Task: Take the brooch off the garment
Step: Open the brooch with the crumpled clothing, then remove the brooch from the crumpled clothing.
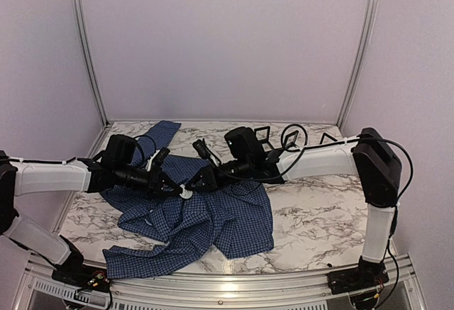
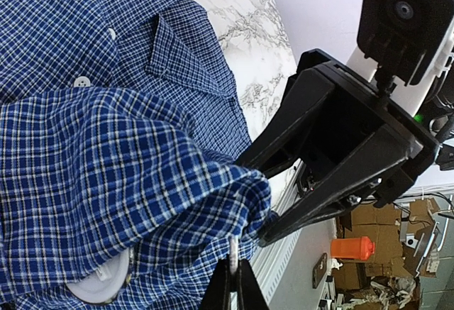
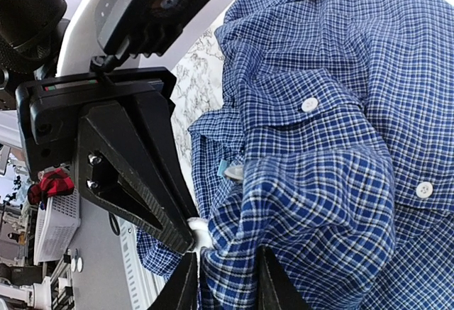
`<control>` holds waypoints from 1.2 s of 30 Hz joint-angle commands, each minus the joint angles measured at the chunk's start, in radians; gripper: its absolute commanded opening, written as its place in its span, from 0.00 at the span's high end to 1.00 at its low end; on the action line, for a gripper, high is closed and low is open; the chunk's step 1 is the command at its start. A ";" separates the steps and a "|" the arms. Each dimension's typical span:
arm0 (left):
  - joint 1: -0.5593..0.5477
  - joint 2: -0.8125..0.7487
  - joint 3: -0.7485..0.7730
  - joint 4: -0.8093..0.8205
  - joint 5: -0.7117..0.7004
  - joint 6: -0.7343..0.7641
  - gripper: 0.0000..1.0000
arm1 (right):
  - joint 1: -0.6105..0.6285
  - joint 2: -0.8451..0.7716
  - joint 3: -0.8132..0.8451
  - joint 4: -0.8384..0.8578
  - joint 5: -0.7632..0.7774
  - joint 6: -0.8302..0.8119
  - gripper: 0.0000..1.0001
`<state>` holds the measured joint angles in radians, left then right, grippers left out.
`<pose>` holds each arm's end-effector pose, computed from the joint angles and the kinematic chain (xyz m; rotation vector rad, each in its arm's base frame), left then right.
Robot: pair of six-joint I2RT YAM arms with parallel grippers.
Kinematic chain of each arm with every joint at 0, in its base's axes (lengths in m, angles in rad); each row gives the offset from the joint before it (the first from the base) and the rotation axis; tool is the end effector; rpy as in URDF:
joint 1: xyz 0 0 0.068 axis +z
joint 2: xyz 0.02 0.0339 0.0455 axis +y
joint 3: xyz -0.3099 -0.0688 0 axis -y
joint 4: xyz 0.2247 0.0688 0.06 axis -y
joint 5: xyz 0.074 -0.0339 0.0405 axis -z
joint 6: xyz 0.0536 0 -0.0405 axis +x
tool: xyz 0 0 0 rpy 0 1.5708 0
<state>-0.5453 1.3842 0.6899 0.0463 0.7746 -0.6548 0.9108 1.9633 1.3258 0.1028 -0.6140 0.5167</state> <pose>0.2055 -0.1685 0.2526 0.3522 2.4059 -1.4713 0.2553 0.3793 0.2543 -0.8705 2.2062 1.4302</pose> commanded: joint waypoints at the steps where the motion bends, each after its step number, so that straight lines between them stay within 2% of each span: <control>1: -0.001 -0.028 0.028 -0.094 -0.039 0.049 1.00 | 0.007 -0.040 0.039 -0.019 0.018 -0.023 0.71; 7: -0.001 -0.039 0.036 -0.136 -0.064 0.069 1.00 | 0.011 -0.053 0.039 -0.040 0.042 -0.042 0.65; 15: -0.001 -0.061 0.034 -0.162 -0.095 0.072 1.00 | 0.020 -0.056 0.053 -0.089 0.093 -0.079 0.65; 36: -0.001 -0.151 0.086 -0.281 -0.250 0.123 1.00 | 0.021 -0.055 0.094 -0.140 0.115 -0.107 0.65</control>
<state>-0.5453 1.2682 0.7284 -0.1852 0.5743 -0.5671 0.9237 1.9388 1.3735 -0.0063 -0.5159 0.4332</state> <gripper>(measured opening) 0.021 0.353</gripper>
